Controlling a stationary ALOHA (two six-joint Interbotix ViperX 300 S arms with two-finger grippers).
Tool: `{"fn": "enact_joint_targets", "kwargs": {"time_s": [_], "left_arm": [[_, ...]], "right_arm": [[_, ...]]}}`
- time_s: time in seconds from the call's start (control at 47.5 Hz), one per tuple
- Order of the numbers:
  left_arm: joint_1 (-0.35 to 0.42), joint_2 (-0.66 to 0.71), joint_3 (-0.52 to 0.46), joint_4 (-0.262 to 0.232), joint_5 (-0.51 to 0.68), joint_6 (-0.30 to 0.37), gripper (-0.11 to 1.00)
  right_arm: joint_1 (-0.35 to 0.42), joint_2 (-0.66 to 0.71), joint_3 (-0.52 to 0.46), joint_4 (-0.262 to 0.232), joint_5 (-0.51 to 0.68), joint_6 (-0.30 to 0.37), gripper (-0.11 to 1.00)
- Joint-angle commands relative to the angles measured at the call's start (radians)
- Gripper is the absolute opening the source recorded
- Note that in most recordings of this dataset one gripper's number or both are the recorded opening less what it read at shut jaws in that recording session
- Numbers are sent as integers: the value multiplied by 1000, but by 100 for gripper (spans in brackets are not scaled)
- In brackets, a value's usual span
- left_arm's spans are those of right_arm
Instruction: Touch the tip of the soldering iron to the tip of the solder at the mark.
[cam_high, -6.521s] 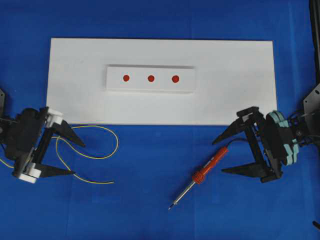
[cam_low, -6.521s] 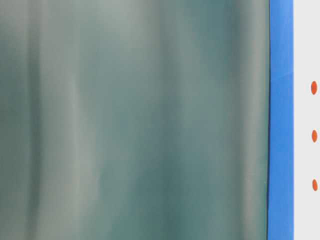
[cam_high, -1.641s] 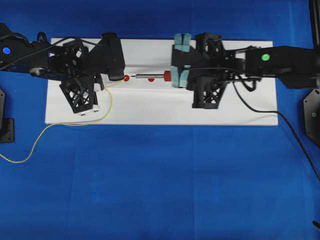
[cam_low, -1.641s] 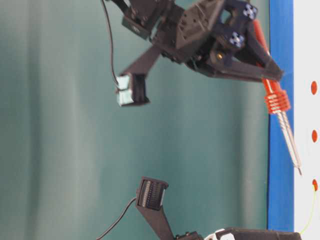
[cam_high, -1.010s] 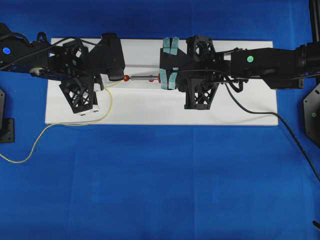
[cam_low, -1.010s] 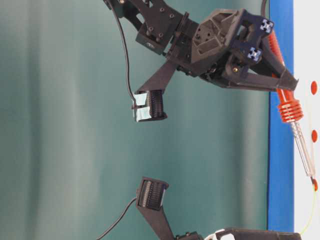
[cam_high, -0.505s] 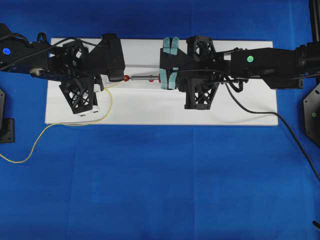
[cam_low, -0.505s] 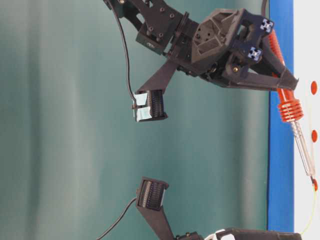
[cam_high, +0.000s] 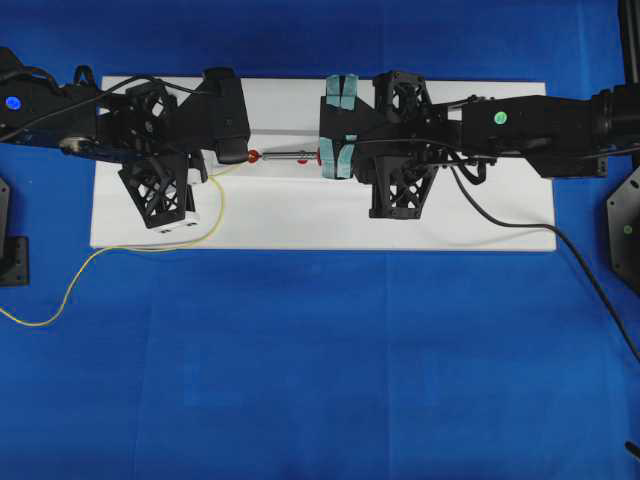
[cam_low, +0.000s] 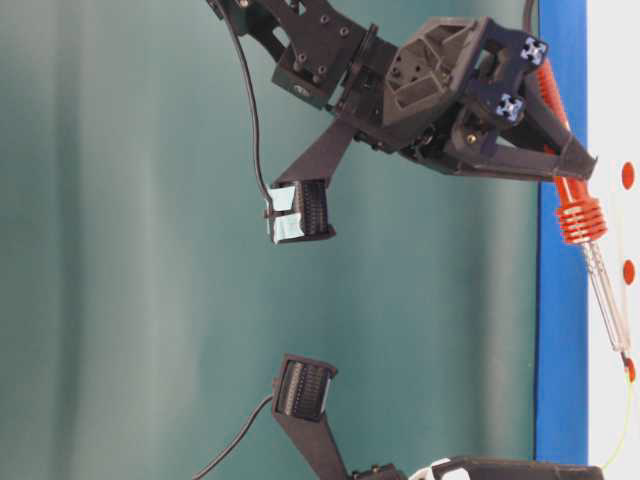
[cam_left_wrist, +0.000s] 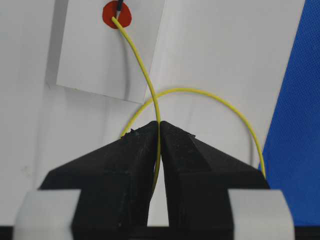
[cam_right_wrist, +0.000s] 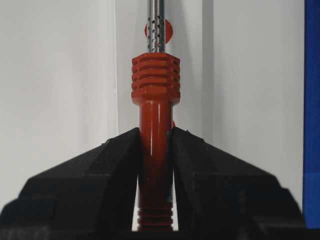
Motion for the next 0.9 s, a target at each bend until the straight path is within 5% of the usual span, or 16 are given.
{"fn": "enact_joint_targets", "kwargs": {"time_s": [0.0,0.883], "left_arm": [[-2,-11,-20,2,-3,-2,3],[-2,-20,-12,2,-3,-2,3]], "right_arm": [[-3,-12,-23,-2,-3,0,8],[-3,-12,-20,-2,-3,0,8]]}}
